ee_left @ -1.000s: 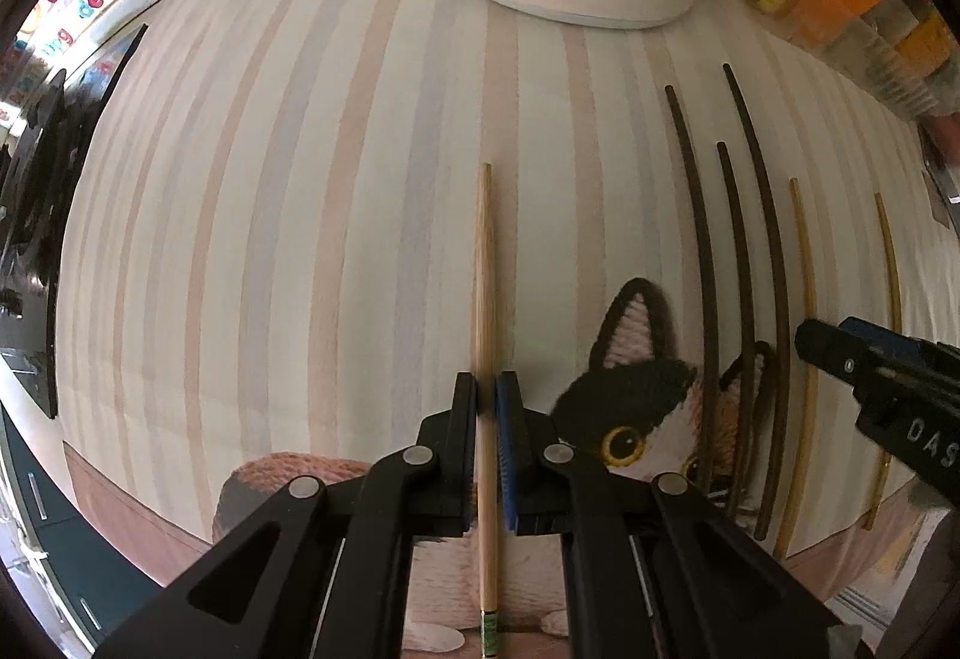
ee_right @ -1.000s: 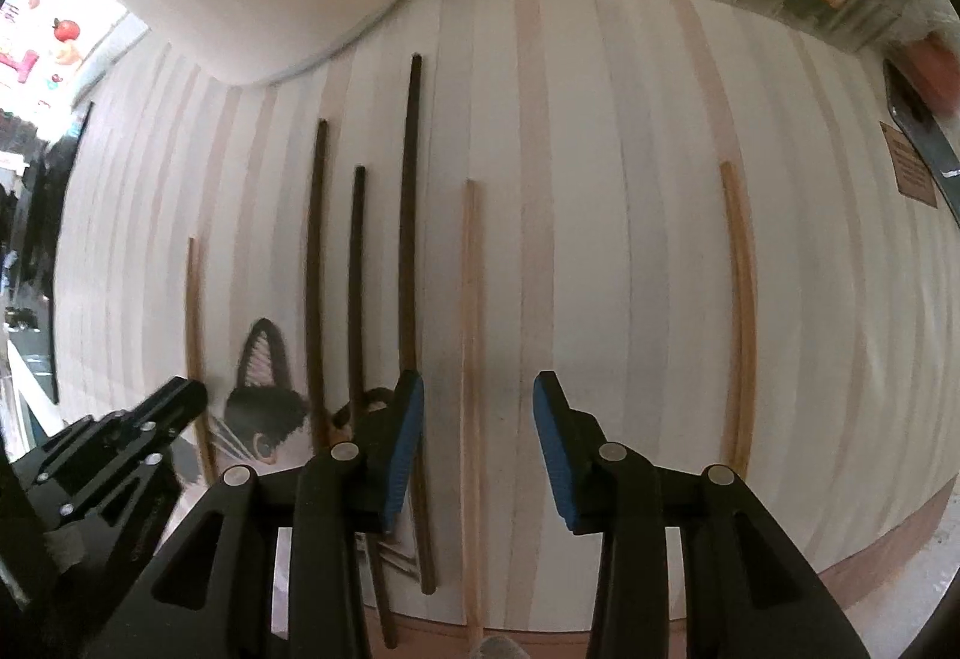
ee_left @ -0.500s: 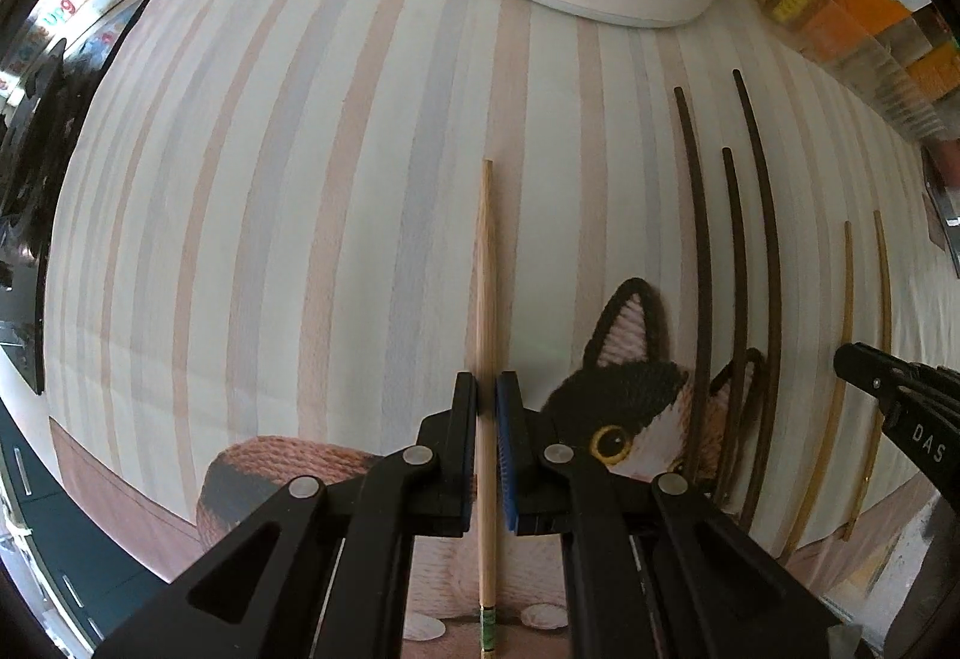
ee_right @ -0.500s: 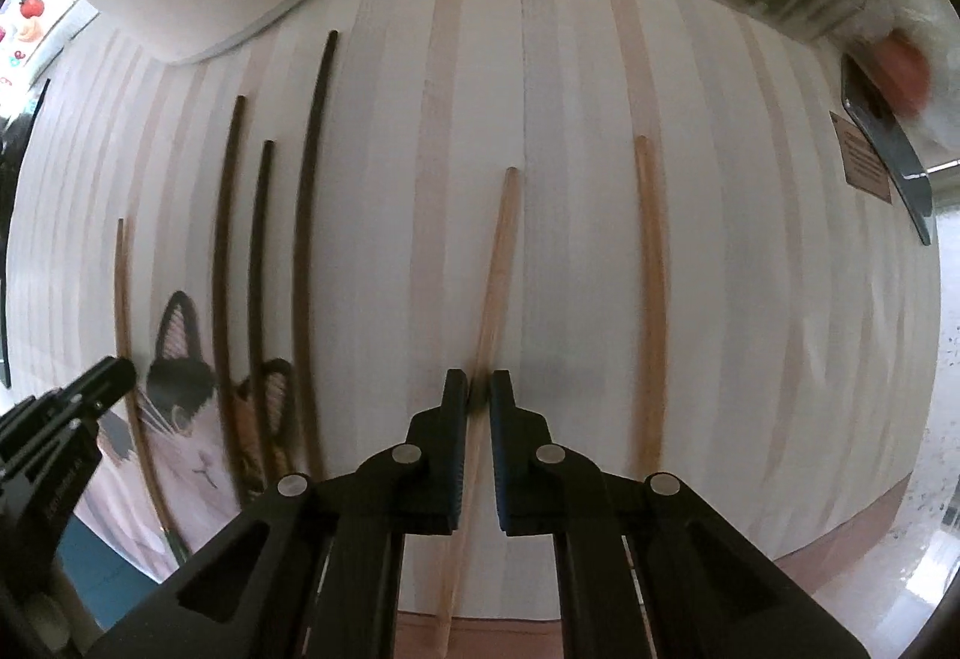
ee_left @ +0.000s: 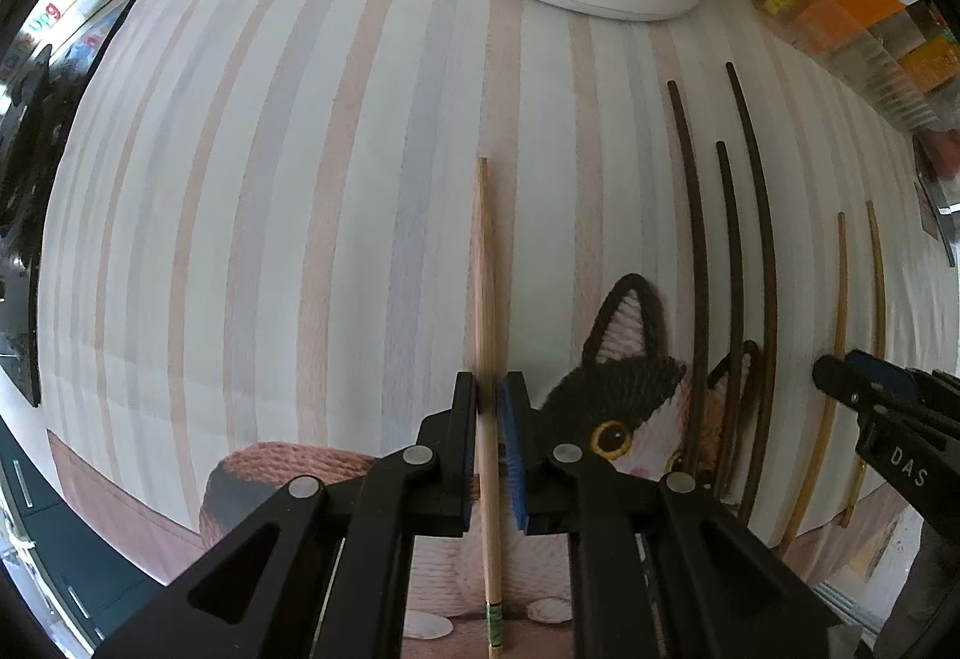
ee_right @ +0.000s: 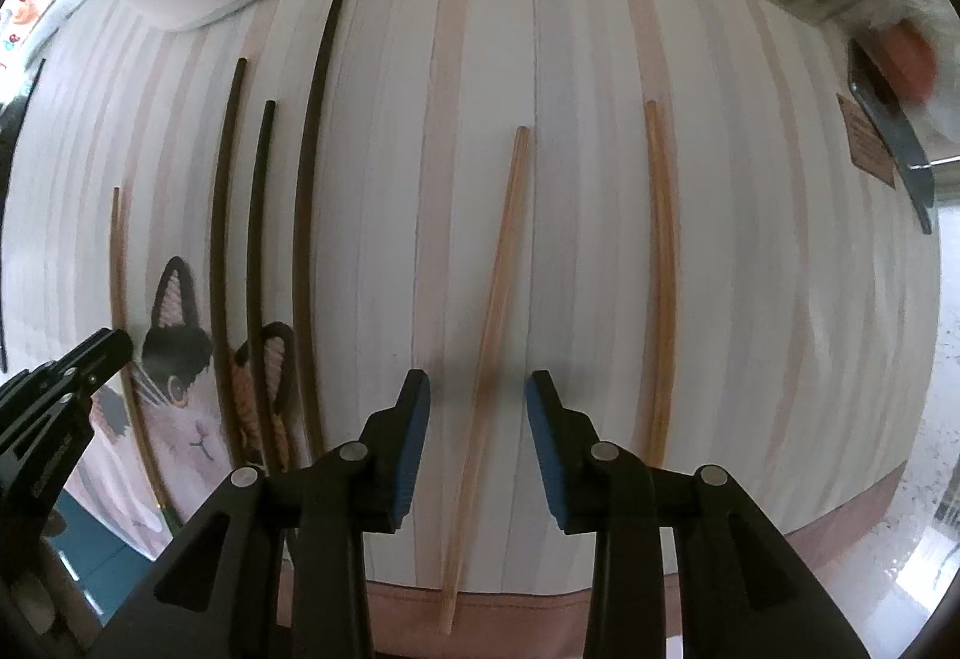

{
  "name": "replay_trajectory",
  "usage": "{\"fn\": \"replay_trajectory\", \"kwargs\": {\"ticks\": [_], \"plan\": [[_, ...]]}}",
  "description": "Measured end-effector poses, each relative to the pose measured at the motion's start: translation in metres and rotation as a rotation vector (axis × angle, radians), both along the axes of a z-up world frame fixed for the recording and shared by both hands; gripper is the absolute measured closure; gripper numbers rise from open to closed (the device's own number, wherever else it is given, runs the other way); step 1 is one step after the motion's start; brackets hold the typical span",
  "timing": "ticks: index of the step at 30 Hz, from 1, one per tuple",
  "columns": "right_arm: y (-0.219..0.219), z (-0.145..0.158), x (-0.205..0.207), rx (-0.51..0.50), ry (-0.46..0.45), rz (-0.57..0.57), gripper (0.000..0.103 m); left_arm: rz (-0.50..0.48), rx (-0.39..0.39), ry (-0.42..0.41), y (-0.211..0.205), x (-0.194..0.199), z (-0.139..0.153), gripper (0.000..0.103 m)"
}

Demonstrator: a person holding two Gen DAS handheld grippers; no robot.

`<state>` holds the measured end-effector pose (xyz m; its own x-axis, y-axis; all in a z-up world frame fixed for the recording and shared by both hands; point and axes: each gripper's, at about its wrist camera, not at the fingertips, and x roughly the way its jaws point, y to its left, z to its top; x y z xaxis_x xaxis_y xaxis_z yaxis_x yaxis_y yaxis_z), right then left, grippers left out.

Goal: Organize utensils
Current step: 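Grasp a light wooden chopstick with the left tool while the right tool grasps another, then hold both grasped chopsticks closed above the mat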

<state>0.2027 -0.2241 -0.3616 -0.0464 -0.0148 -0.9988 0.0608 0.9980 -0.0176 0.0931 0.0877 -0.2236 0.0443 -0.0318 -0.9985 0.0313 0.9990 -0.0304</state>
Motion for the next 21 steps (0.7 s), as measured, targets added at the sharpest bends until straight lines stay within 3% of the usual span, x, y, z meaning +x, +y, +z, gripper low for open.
{"fn": "replay_trajectory", "kwargs": {"ticks": [4, 5, 9, 21], "plan": [[0.014, -0.005, -0.003, -0.002, -0.022, 0.034, 0.093, -0.009, -0.004, 0.005, 0.001, 0.003, -0.001, 0.094], [0.016, -0.005, -0.003, 0.0, -0.025, 0.051, 0.095, -0.012, -0.005, 0.006, 0.001, 0.003, -0.001, 0.094], [0.02, -0.005, -0.005, 0.006, -0.025, 0.089, 0.095, -0.023, -0.002, 0.014, -0.001, 0.005, -0.003, 0.096], [0.03, -0.007, 0.002, 0.018, -0.053, 0.06, 0.096, -0.021, 0.004, 0.0, -0.007, 0.026, -0.007, 0.099]]}}
